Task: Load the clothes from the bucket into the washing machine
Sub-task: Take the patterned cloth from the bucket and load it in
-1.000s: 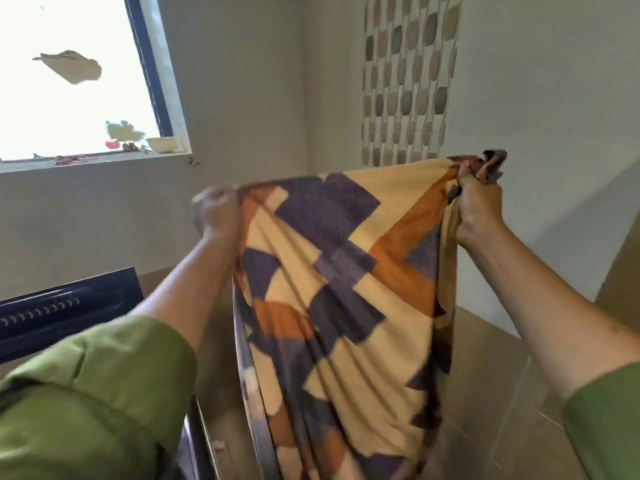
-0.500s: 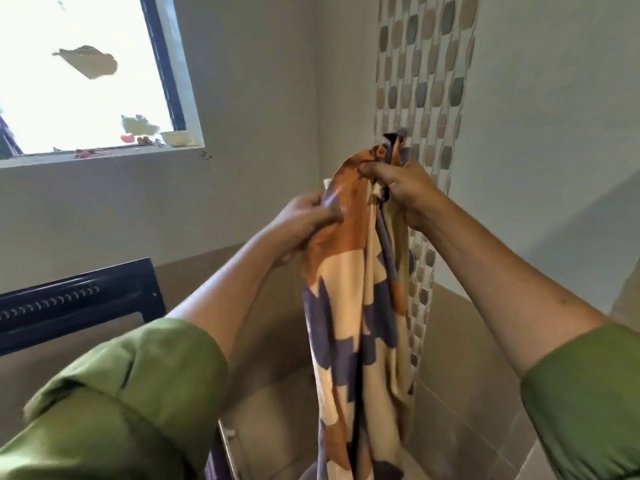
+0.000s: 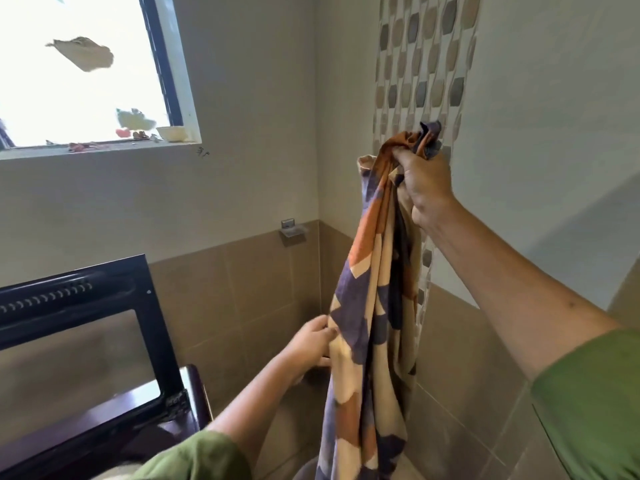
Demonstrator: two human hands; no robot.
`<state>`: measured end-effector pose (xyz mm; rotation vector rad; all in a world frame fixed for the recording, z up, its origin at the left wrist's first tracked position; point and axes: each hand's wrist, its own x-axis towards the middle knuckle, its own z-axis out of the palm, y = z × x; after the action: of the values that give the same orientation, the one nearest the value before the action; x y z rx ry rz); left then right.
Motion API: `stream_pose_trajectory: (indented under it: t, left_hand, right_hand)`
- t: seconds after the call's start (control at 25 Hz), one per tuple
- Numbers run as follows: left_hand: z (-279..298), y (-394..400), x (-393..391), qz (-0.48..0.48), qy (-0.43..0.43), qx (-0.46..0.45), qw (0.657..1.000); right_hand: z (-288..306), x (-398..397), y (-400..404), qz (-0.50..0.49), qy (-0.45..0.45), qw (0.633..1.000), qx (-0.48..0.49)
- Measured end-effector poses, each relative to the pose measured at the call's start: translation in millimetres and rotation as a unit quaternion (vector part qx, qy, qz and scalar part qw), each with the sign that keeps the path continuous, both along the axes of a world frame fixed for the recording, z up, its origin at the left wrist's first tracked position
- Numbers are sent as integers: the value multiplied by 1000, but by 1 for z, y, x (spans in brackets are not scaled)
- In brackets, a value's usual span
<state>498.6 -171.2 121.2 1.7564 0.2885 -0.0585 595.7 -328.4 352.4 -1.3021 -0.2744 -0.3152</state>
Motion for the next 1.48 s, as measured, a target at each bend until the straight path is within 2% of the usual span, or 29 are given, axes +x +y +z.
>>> stream_pose_trajectory:
  t: [0.04,0.12,0.2,0.28,0.32,0.36,0.4,0.44,0.48,0.52,0.56,0.6,0.68,0.72,0.8,0.84,0.96,1.04,1.12,1.16,1.2,1.28,1.36,1.44,1.48]
  left_hand:
    - [7,16,1,57,-34,22,998]
    - [35,61,5,156,-99,125,975]
    - [95,108,9,245,-152,189,939]
    - [174,142,15,306,-214,251,893]
    - [217,148,17,339,-259,276,861]
    - [259,148,18,359,-306,293,832]
    - [294,139,20,356,-351,285,818]
    - [319,127,26,326,-382,261,825]
    - [334,112,33,272,-387,243,847]
    - [339,96,42,202,-368,252,872]
    - [334,79,52,121,-332,265,897]
    - [321,63,58,52,-294,262,918]
    - [292,34,54,0,-266,206,942]
    - [278,24,43,6,-275,154,949]
    - [254,20,26,23,-279,44,959]
    - [241,25,17,0,-249,25,968]
    - [191,34,-1,-135,-137,-11,981]
    - [143,37,-7,-205,-75,-131,967]
    - [90,47,-13,-229,-14,-286,930]
    - [69,52,-18,-213,22,-302,929]
    - [52,56,-24,-192,65,-265,943]
    - [28,65,-32,-198,134,-46,970]
    - [34,76,-35,-141,127,159,969]
    - [64,104,-23,72,21,276,958]
    - [84,117,-15,210,-64,240,945]
  right_hand:
    - [0,5,-8,-22,14,1000,12]
    - [-1,15,-26,-47,47,998,-17]
    - [1,18,-42,-27,105,982,-154]
    - [8,19,-50,0,117,946,-301]
    - [16,20,-48,-14,86,950,-301]
    - [27,20,-45,-37,55,963,-259]
    - [36,19,-42,-48,29,984,-169]
    - [44,20,-38,-33,8,997,-69]
    - [47,20,-33,24,-6,1000,6]
    - [48,12,-23,109,-7,994,32]
    - [45,-1,-9,193,-9,981,-6]
    - [41,-15,4,252,-23,963,-90]
    - [33,-30,22,306,-68,916,-251]
    - [28,-28,23,298,-71,908,-287]
    - [23,-18,21,252,-44,927,-276]
    - [22,-14,21,217,-29,943,-252]
    - [26,-11,24,144,5,981,-128]
    - [30,-11,20,85,13,993,-80]
    - [31,-4,7,35,23,998,-43]
    - [31,0,-1,19,26,999,-21]
    - [29,4,-9,9,31,999,2]
    - [26,11,-24,1,46,997,56]
    - [21,18,-38,-25,56,996,63]
    - [15,24,-49,-52,66,996,42]
    - [12,25,-52,-43,73,995,45]
